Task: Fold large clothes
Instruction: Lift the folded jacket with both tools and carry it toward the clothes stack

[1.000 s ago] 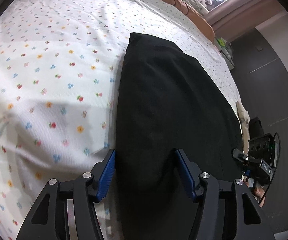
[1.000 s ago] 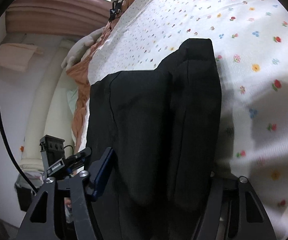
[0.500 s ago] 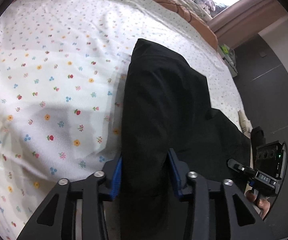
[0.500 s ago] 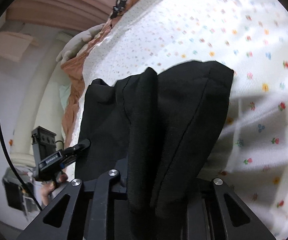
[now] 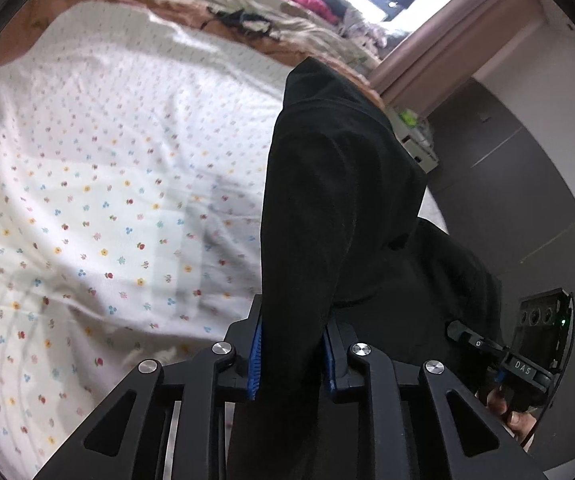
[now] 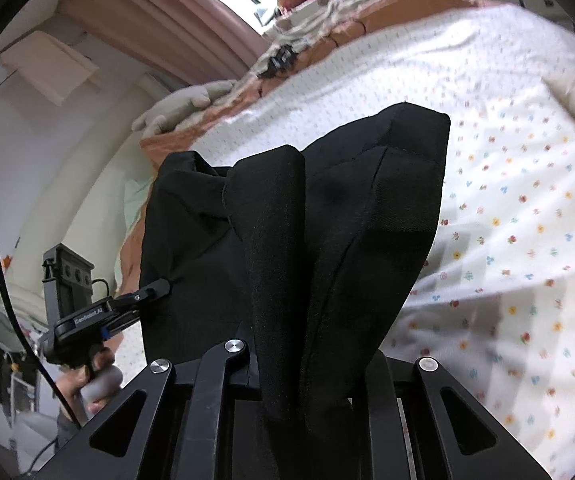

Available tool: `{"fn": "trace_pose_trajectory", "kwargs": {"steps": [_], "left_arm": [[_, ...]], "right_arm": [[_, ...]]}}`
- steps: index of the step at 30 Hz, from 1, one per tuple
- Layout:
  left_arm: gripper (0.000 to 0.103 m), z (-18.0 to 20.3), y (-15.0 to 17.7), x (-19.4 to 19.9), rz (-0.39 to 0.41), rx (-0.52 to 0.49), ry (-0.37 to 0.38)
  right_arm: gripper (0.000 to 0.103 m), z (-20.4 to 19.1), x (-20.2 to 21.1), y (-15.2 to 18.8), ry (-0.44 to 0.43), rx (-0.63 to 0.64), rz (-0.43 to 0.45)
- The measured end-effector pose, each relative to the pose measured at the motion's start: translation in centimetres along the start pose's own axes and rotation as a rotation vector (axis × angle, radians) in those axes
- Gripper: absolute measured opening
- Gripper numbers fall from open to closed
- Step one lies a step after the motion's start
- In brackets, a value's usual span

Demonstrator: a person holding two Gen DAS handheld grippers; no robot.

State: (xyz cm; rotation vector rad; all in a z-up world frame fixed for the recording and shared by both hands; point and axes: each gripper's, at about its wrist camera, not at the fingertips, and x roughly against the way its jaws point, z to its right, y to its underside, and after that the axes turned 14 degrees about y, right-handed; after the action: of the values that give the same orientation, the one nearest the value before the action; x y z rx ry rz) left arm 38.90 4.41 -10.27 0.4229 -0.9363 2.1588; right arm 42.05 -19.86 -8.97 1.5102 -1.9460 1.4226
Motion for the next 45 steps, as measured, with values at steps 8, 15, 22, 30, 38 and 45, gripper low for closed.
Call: {"fn": "trace_pose_trajectory", "kwargs": {"steps": [8,15,22,30,38,45], "left_arm": [[0.022,4.2,1.9,3.0,0.040,-0.056,0.055],[0.018,7.4,4.2,5.4,0.073,-0.090,0.113],[0.018,13.4,4.6,5.1,0.077,-0.167,0.188],[0.018,21.0,4.9,1.5,0.030,-0.227,0.252],[0.018,28.4,5.9,-2.5,-0.011,-0.277,0.289],[0.018,34.1,6.9,-6.3,-0.049,-0.315,0.311]], "right_arm": [[0.016,-1.5,5.7,2.2,0.026,0.029,0.105],[0.016,-2.5,11.4,4.1,0.029,0.052,0.217],[0.016,-1.7,17.7,4.4,0.088,0.095,0.315],[0.016,1.8,24.2,3.7,0.193,0.098,0.394],[0.016,5.9,28.7,2.4,0.261,0.083,0.458],[0.016,8.5,28.7,2.3,0.341,0.073,0.494]]}}
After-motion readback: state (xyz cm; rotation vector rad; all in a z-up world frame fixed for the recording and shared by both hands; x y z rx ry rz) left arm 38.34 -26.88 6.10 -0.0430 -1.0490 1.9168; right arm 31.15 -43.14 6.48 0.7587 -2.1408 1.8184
